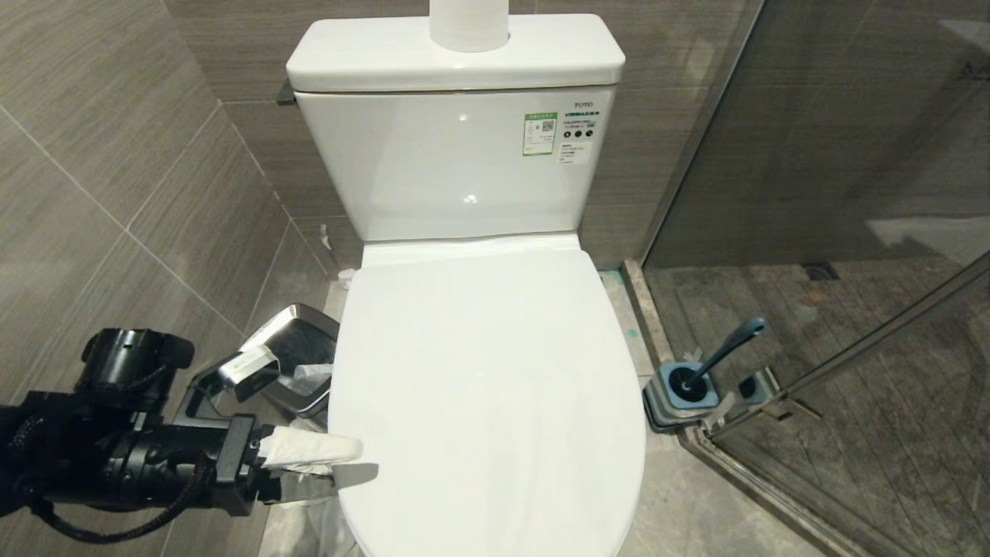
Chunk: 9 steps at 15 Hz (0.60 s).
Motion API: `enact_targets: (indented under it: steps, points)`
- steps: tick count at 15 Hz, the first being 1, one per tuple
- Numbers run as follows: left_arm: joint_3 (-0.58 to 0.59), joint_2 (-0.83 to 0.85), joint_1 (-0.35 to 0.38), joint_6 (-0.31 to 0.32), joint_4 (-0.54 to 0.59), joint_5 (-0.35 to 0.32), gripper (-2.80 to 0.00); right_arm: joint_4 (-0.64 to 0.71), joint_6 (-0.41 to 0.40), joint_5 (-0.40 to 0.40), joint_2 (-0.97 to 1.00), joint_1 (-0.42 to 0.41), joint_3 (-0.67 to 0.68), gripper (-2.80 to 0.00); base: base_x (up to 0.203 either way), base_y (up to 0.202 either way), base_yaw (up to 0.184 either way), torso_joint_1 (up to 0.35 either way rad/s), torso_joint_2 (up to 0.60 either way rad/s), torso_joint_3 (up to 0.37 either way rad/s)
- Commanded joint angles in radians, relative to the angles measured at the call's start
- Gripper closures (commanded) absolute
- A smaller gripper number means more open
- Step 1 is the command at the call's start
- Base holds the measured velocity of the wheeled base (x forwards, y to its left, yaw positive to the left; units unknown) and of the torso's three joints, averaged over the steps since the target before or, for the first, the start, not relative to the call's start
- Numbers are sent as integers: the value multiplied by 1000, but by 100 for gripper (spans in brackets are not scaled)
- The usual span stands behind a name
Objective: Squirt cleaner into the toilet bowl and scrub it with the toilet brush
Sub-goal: Use the left hand to lift the toilet lid slightly
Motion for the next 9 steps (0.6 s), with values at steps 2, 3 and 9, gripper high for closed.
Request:
enact_targets:
  steps: [2, 3, 9]
  points:
    - [2, -9, 1, -37, 3, -29, -280, -1, -1, 0, 2, 0, 1, 0, 0, 0, 0, 0, 0, 0]
    - [0, -9, 2, -39, 3, -31, -280, -1, -1, 0, 2, 0, 0, 0, 0, 0, 0, 0, 0, 0]
    - [-20, -8, 32, -56, 3, -113, -280, -1, -1, 0, 2, 0, 0, 0, 0, 0, 0, 0, 0, 0]
